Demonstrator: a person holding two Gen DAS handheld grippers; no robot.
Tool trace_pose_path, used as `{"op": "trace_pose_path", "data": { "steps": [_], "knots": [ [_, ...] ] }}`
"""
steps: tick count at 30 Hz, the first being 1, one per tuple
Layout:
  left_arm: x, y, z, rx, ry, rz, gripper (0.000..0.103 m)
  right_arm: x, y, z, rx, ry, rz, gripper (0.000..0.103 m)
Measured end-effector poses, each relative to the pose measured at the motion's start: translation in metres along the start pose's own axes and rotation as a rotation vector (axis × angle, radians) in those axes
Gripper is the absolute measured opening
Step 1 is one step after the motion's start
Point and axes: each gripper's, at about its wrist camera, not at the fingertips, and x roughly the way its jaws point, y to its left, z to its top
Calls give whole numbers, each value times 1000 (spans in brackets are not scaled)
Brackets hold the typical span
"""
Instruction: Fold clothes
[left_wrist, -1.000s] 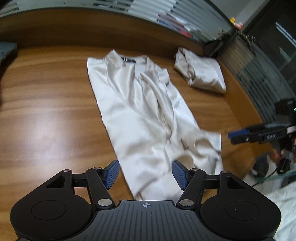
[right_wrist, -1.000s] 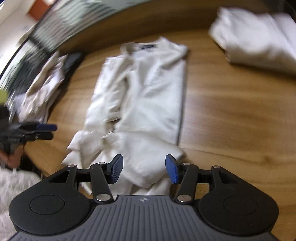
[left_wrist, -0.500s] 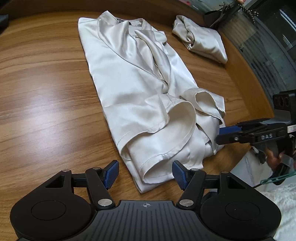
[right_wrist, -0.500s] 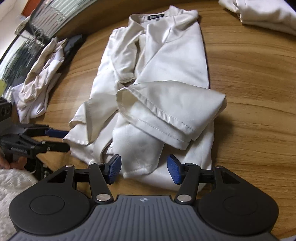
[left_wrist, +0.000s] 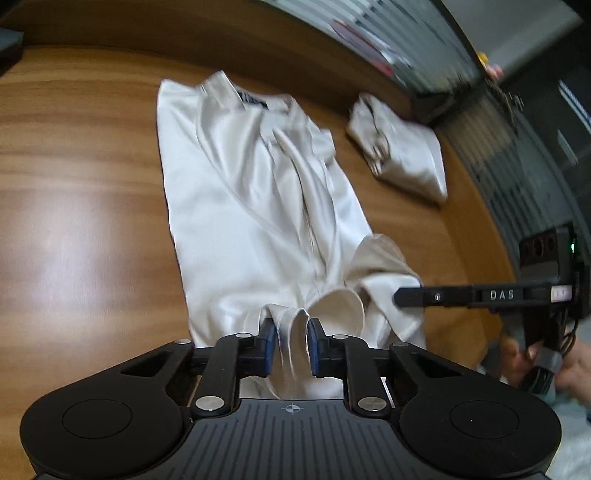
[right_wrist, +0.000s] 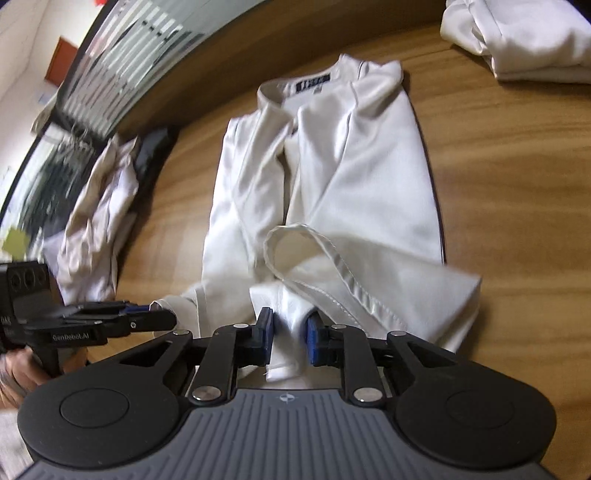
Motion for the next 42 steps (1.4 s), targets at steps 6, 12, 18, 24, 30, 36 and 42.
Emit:
{"op": "trace_pose_path", "data": {
  "steps": [6, 12, 18, 24, 30, 36, 42],
  "knots": [
    [2, 10, 45, -95, -84, 21, 32, 7, -5, 51, 31, -51, -21, 44],
    [-16, 8, 71, -62, -150, 34, 41, -3, 2, 76, -26, -108, -59, 44],
    [-25, -3, 62, 112, -93, 66, 47, -19, 16, 60, -128, -85, -37, 44],
    [-24, -6, 31, 246, 27, 61, 47, -4, 35, 30, -243, 72, 23, 44],
    [-24, 2, 13, 261, 62, 73, 47, 38, 56, 7, -281, 227, 125, 44],
    [-27, 4, 11, 269, 44, 112, 47, 57, 65, 23, -311, 131, 61, 43],
    [-19, -5, 15, 315, 15, 181, 47, 41, 59, 51, -275, -106, -47, 43]
  ]
}}
